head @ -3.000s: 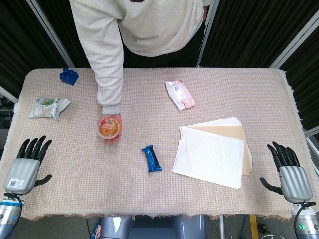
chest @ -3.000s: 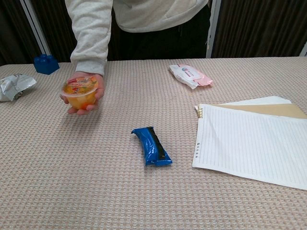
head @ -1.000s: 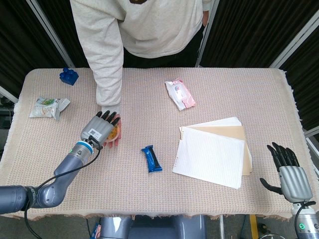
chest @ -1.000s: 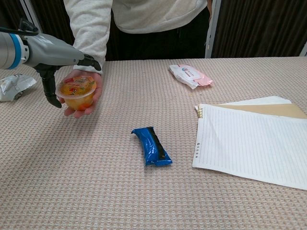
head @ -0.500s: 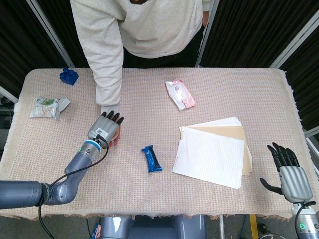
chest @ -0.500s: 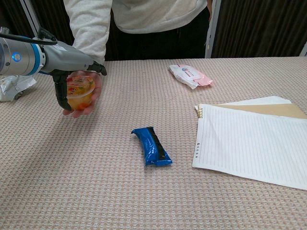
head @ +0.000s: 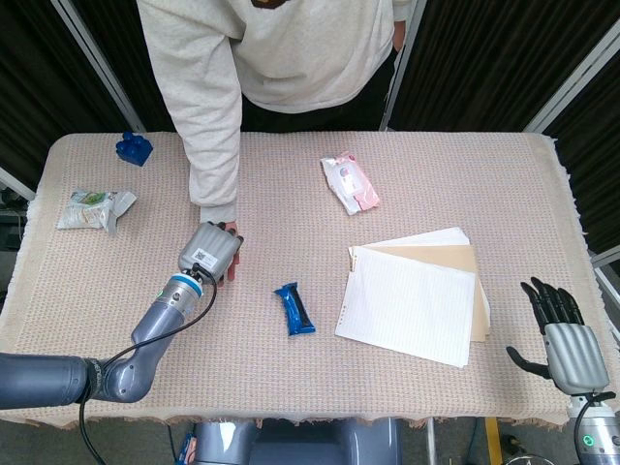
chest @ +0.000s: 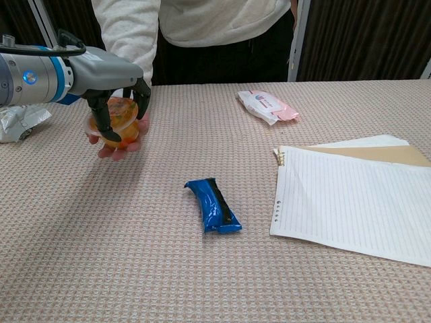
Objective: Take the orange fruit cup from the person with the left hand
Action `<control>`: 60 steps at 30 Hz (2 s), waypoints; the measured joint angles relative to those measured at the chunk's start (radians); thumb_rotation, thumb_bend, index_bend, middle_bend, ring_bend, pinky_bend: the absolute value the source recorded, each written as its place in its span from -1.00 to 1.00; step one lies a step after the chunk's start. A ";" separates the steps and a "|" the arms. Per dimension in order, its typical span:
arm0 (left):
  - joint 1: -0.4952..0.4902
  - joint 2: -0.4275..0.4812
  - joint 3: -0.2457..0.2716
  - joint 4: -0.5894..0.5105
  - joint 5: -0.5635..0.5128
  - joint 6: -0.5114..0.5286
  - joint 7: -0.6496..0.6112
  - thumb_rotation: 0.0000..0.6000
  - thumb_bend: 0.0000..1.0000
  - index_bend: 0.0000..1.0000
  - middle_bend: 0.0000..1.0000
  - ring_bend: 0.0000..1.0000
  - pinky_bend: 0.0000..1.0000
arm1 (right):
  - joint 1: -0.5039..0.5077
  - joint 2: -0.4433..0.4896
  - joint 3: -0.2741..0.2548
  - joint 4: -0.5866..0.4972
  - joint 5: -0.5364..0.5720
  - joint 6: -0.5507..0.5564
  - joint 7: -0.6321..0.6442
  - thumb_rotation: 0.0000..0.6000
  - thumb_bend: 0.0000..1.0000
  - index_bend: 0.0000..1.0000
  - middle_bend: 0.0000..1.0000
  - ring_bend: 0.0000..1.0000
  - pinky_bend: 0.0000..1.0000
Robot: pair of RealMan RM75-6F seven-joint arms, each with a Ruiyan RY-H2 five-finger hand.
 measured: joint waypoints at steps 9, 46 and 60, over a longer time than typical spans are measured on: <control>0.057 0.036 -0.003 -0.052 0.169 0.049 -0.114 1.00 -0.11 0.22 0.10 -0.08 -0.14 | -0.002 0.001 0.000 0.001 0.000 0.003 0.000 1.00 -0.72 -0.90 -1.00 -1.00 -1.00; 0.399 0.048 0.228 0.122 0.553 0.024 -0.368 1.00 -0.37 -0.57 -0.97 -0.94 -0.81 | -0.004 -0.001 0.002 -0.004 0.004 0.005 -0.013 1.00 -0.72 -0.90 -1.00 -1.00 -1.00; 0.473 0.114 0.223 0.006 0.623 0.138 -0.387 1.00 -0.59 -1.00 -1.00 -1.00 -1.00 | -0.005 -0.002 0.002 -0.002 0.000 0.007 -0.010 1.00 -0.72 -0.90 -1.00 -1.00 -1.00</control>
